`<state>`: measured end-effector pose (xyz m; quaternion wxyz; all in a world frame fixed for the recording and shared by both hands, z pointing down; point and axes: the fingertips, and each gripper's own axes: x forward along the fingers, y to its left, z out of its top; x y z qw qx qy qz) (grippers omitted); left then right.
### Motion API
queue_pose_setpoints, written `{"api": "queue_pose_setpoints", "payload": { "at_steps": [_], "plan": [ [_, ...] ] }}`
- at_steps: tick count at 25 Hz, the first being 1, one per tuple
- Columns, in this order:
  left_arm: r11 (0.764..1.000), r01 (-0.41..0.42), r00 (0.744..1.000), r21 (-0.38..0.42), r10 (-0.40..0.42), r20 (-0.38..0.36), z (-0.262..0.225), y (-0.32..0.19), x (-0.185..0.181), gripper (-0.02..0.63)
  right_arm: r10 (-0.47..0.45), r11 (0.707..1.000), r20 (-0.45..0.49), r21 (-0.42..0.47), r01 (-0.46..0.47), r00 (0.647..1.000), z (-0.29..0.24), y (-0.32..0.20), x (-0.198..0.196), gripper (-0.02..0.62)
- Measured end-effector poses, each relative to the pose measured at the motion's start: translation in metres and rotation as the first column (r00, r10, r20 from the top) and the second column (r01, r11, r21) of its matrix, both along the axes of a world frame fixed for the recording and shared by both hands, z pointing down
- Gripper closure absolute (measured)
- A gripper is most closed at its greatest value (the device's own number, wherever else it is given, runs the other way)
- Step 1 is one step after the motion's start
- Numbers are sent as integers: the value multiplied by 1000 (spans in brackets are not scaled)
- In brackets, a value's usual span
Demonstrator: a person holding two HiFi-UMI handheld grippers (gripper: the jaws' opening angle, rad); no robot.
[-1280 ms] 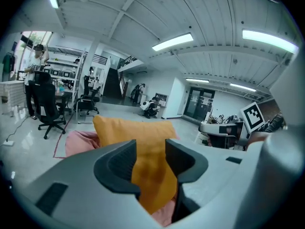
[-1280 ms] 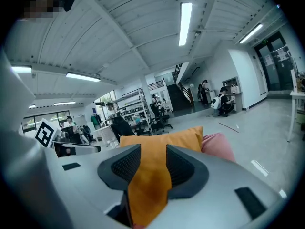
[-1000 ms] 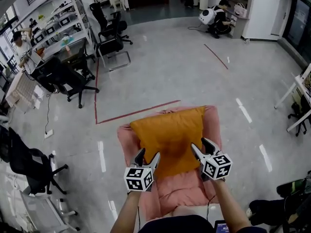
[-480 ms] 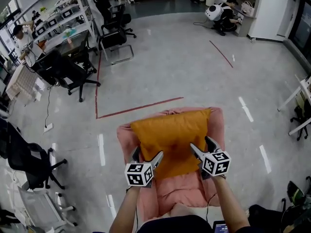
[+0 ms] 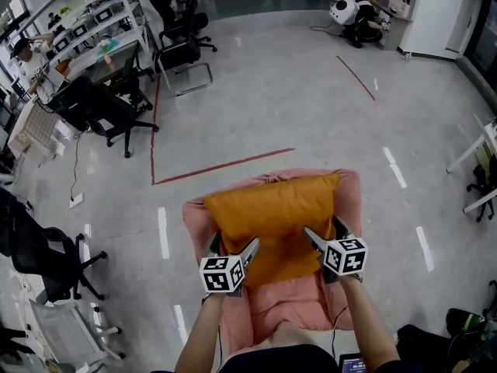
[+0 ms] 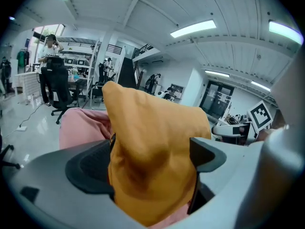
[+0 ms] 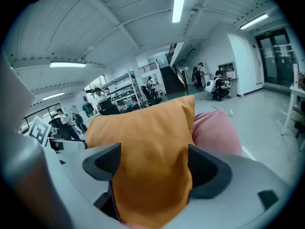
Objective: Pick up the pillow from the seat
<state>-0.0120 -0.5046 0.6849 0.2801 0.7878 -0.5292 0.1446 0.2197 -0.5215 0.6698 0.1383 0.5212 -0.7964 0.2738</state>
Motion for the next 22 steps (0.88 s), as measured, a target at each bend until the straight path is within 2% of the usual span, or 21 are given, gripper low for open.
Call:
{"api": "queue_pose_setpoints", "payload": {
  "at_steps": [10, 22],
  "plan": [
    [999, 16, 999, -47, -14, 30, 20, -18, 1, 97, 21, 999, -16, -41, -22, 1000, 23, -25, 22, 179],
    [998, -4, 1000, -63, 5, 16, 27, -29, 1, 98, -49, 997, 9, -54, 49, 999, 27, -34, 15, 183]
  ]
}}
